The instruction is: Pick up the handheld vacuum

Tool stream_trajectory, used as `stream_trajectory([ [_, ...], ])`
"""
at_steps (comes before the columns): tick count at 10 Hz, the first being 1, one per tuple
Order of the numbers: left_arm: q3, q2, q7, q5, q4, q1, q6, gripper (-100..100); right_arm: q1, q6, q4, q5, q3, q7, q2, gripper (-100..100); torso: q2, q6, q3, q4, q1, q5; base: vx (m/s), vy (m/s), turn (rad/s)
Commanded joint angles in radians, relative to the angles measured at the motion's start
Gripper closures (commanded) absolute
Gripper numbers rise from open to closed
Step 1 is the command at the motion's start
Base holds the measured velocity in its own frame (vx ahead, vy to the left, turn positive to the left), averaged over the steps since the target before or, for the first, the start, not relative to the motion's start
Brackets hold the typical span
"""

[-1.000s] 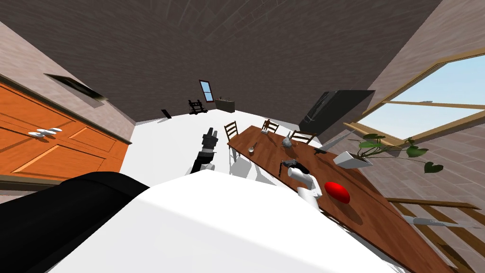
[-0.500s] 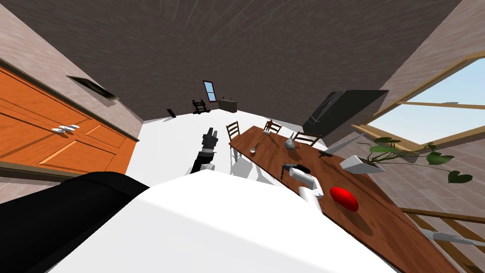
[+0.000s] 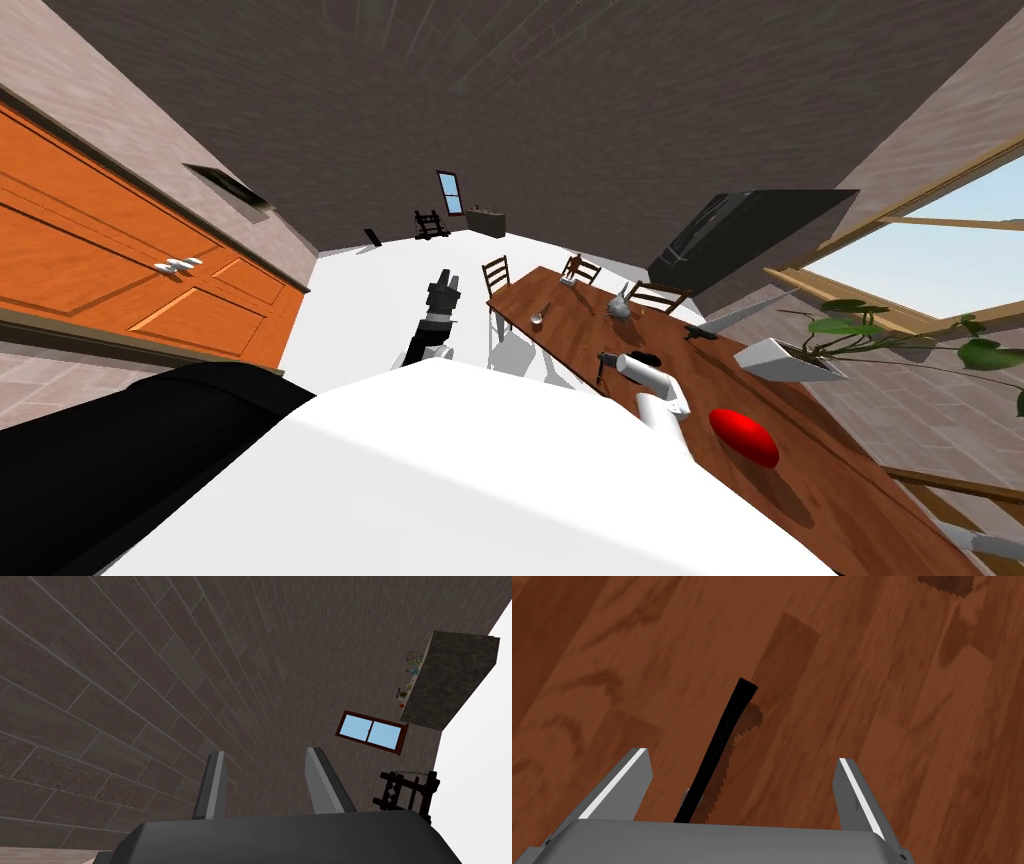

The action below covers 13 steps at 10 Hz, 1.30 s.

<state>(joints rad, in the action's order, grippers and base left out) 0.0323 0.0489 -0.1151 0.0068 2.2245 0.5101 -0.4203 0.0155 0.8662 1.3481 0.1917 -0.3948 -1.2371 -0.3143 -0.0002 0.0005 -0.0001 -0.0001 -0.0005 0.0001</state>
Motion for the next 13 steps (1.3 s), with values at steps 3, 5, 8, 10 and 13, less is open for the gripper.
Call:
stream_trajectory([
  [3, 0.000, 0.000, 0.000, 0.000, 0.000, 0.000, 0.000, 0, 0.018, 0.094, -0.049, 0.028, -0.020, -0.085, -0.025, -100, 0.000, 0.000, 0.000, 0.000, 0.000, 0.000, 0.007, -0.004, 0.075],
  [5, 0.000, 0.000, 0.000, 0.000, 0.000, 0.000, 0.000, 0, 0.028, 0.138, -0.082, 0.045, -0.033, -0.130, -0.040, -100, 0.000, 0.000, 0.000, 0.000, 0.000, 0.000, 0.008, -0.004, 0.072],
  [8, 0.000, 0.000, 0.000, 0.000, 0.000, 0.000, 0.000, 0, 0.046, 0.215, -0.139, 0.079, -0.055, -0.211, -0.070, -100, 0.000, 0.000, 0.000, 0.000, 0.000, 0.000, 0.007, -0.006, 0.083],
  [10, 0.000, 0.000, 0.000, 0.000, 0.000, 0.000, 0.000, 0, 0.053, 0.255, -0.165, 0.095, -0.065, -0.249, -0.084, -100, 0.000, 0.000, 0.000, 0.000, 0.000, 0.000, 0.008, -0.006, 0.058],
  [13, 0.000, 0.000, 0.000, 0.000, 0.000, 0.000, 0.000, 0, 0.065, 0.318, -0.208, 0.124, -0.082, -0.312, -0.109, -100, 0.000, 0.001, 0.000, -0.001, 0.000, -0.001, 0.009, -0.007, 0.082],
])
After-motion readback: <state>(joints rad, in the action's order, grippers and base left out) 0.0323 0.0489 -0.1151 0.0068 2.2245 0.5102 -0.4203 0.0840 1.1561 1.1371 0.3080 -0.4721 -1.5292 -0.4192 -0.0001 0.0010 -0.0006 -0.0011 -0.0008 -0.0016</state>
